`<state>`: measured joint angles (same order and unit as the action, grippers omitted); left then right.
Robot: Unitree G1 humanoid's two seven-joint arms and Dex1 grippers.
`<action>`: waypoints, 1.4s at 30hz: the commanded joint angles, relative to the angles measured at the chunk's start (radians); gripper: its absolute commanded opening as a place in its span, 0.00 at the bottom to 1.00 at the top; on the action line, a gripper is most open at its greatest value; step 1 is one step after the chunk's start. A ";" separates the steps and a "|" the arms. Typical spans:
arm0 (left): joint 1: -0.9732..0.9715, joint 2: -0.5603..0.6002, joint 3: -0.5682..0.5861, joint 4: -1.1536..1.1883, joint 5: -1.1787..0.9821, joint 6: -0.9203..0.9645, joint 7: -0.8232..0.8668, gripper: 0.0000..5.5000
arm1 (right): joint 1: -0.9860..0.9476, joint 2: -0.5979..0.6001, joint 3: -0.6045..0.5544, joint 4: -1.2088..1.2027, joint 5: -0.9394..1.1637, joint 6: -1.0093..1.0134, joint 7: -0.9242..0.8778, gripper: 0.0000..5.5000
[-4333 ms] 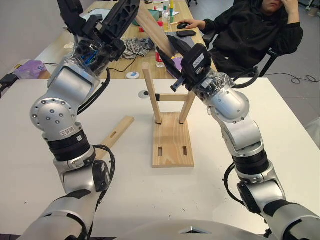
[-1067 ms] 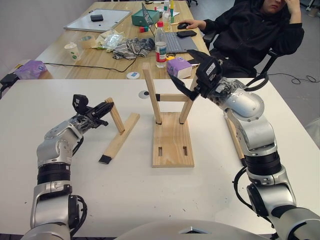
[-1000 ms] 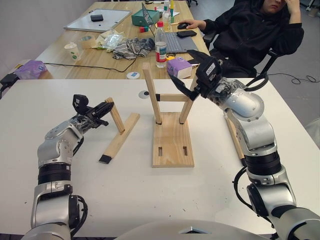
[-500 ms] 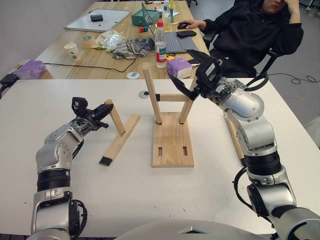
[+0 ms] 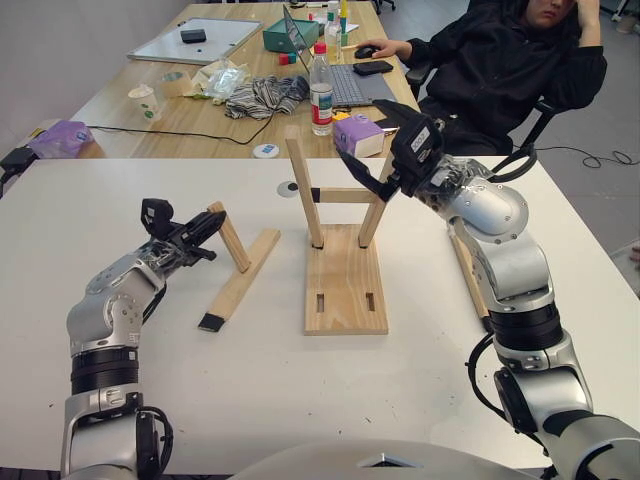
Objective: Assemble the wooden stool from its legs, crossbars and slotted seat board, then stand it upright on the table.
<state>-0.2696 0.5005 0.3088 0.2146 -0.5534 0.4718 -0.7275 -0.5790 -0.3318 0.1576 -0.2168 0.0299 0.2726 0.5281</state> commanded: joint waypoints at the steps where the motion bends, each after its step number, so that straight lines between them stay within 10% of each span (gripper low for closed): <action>1: 0.009 -0.013 0.007 0.055 0.022 -0.039 0.015 0.07 | -0.011 -0.019 0.001 -0.004 -0.007 -0.002 0.014 0.71; 25: 0.343 -0.093 -0.129 0.146 0.246 -0.579 0.037 0.07 | -0.005 -0.017 -0.031 -0.024 0.015 0.031 0.022 0.71; 42: 0.344 -0.012 -0.133 -0.091 0.189 -0.449 0.000 0.25 | -0.090 0.026 -0.061 -0.022 0.150 0.180 0.005 0.71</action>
<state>0.0502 0.4393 0.1556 0.2214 -0.3367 -0.0284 -0.7105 -0.6468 -0.3200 0.0857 -0.2438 0.1677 0.4479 0.5307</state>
